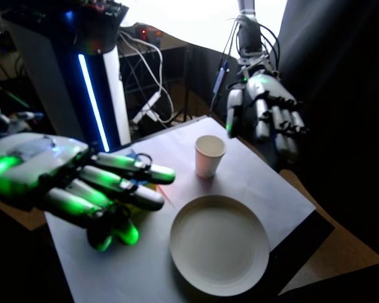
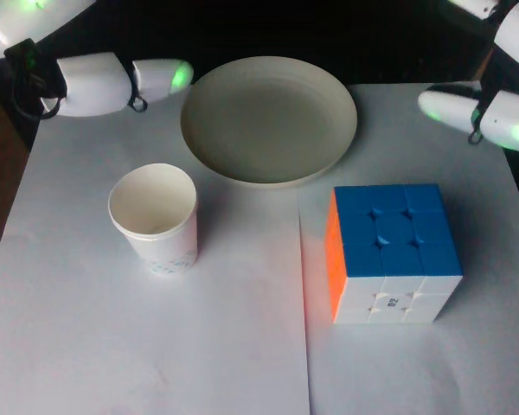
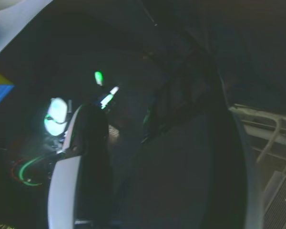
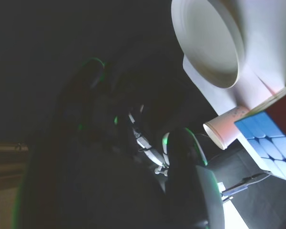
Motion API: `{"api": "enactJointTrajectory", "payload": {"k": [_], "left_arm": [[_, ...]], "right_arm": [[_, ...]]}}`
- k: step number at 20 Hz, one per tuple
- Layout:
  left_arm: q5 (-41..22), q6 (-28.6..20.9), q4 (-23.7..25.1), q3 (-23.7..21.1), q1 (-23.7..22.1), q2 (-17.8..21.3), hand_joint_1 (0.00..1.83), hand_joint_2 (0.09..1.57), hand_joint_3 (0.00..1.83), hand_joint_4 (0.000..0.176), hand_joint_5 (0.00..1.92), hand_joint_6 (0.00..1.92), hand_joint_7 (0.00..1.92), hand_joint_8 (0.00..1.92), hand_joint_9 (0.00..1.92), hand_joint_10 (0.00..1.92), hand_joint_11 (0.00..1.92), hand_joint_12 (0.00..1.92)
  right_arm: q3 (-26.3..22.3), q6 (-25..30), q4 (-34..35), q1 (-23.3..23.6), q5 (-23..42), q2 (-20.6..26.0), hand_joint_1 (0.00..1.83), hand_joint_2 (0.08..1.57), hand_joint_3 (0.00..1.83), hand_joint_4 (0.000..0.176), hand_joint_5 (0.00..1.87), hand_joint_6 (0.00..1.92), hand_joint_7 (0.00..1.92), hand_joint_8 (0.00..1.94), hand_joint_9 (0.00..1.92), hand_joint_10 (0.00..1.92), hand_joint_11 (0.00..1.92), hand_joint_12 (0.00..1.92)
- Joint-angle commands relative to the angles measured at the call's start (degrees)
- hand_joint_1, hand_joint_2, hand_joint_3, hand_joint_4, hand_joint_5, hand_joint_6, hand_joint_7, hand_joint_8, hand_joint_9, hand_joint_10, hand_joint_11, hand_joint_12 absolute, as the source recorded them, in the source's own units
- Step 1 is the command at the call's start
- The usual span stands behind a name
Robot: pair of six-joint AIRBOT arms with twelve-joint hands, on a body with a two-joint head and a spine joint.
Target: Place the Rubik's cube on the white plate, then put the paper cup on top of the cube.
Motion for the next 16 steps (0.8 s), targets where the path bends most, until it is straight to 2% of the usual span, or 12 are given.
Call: {"api": "enactJointTrajectory", "payload": {"k": [1,3,4,5,7,8,9,10,11,13,14,16], "left_arm": [[-6.7,0.0,-0.6,-0.2,-0.7,-0.2,0.34,1.25,0.0,0.102,0.0,0.0,0.0,0.0,0.0,0.0,0.0,0.0],[-6.7,0.0,-0.6,-0.2,-0.7,-0.3,0.43,1.25,0.0,0.066,0.02,0.01,0.0,0.0,0.0,0.0,0.05,0.03],[-6.6,0.0,-0.6,-0.2,-0.6,-0.3,0.46,1.24,0.0,0.072,0.03,0.02,0.0,0.0,0.0,0.0,0.0,0.49],[-6.6,0.0,-0.6,-0.1,-0.6,-0.3,0.39,1.25,0.0,0.096,0.01,0.0,0.0,0.0,0.0,0.0,0.0,0.61],[-6.2,0.1,-0.6,0.0,-0.5,-0.4,0.37,1.25,0.0,0.094,0.0,0.0,0.0,0.0,0.0,0.0,0.0,0.4],[-6.1,0.2,-0.6,0.1,-0.6,-0.4,0.39,1.26,0.01,0.078,0.0,0.0,0.0,0.0,0.0,0.0,0.0,0.4],[-6.0,0.2,-0.7,0.1,-0.6,-0.4,0.39,1.26,0.0,0.068,0.02,0.0,0.0,0.0,0.0,0.0,0.0,0.59],[-6.0,0.2,-0.9,0.2,-0.5,-0.4,0.35,1.26,0.0,0.072,0.01,0.0,0.0,0.0,0.0,0.0,0.0,0.41],[-6.0,0.2,-1.1,0.4,-0.3,-0.4,0.32,1.26,0.0,0.079,0.0,0.0,0.0,0.0,0.0,0.0,0.0,0.28],[-5.9,0.2,-1.4,0.5,-0.2,-0.4,0.32,1.27,0.0,0.077,0.0,0.0,0.0,0.0,0.0,0.0,0.0,0.02],[-5.9,0.2,-1.5,0.6,-0.3,-0.4,0.3,1.27,0.0,0.068,0.01,0.0,0.0,0.0,0.0,0.0,0.0,0.0],[-5.9,0.4,-1.8,0.7,-0.2,-0.4,0.29,1.27,0.0,0.072,0.0,0.0,0.0,0.0,0.0,0.0,0.0,0.0]], "right_arm": [[0.0,-0.2,-0.1,0.9,7.2,0.0,0.29,1.36,0.02,0.0,0.0,0.0,0.0,0.0,0.0,0.0,0.0,0.0],[0.0,-0.2,-0.2,0.9,7.2,0.0,0.36,1.37,0.01,0.0,0.0,0.0,0.0,0.0,0.0,0.0,0.0,0.0],[0.0,-0.2,-0.2,0.9,7.2,0.0,0.37,1.37,0.01,0.0,0.0,0.0,0.0,0.0,0.0,0.0,0.0,0.0],[0.0,-0.2,-0.2,0.8,7.2,-0.1,0.37,1.36,0.0,0.0,0.0,0.0,0.0,0.0,0.0,0.0,0.0,0.0],[0.0,-0.1,-0.1,0.5,7.1,-0.1,0.3,1.35,0.0,0.017,0.0,0.0,0.0,0.0,0.0,0.0,0.0,0.0],[0.0,-0.1,-0.1,0.4,7.1,-0.2,0.21,1.35,0.03,0.005,0.0,0.0,0.0,0.0,0.0,0.0,0.01,0.47],[0.0,-0.1,-0.1,0.2,7.1,-0.2,0.22,1.3,0.0,0.002,0.0,0.0,0.0,0.0,0.02,0.01,0.0,1.34],[-0.2,-0.1,-0.1,0.1,7.1,-0.1,0.23,1.27,0.0,0.037,0.0,0.0,0.0,0.0,0.01,0.01,0.0,1.47],[-0.4,1.0,-0.2,-0.1,7.1,-0.1,0.21,1.24,0.0,0.065,0.0,0.0,0.0,0.0,0.03,0.02,0.0,1.41],[-0.3,5.6,-1.5,-0.8,7.2,0.3,0.24,1.22,0.0,0.025,0.0,0.0,0.0,0.0,0.01,0.0,0.0,1.31],[-0.2,9.3,-3.4,-1.0,7.2,0.4,0.29,1.17,0.0,0.0,0.0,0.0,0.0,0.0,0.0,0.0,0.0,0.94],[-0.6,13.0,-5.8,-2.0,7.2,0.8,0.28,1.14,0.0,0.0,0.0,0.0,0.0,0.0,0.03,0.01,0.0,0.77]]}}
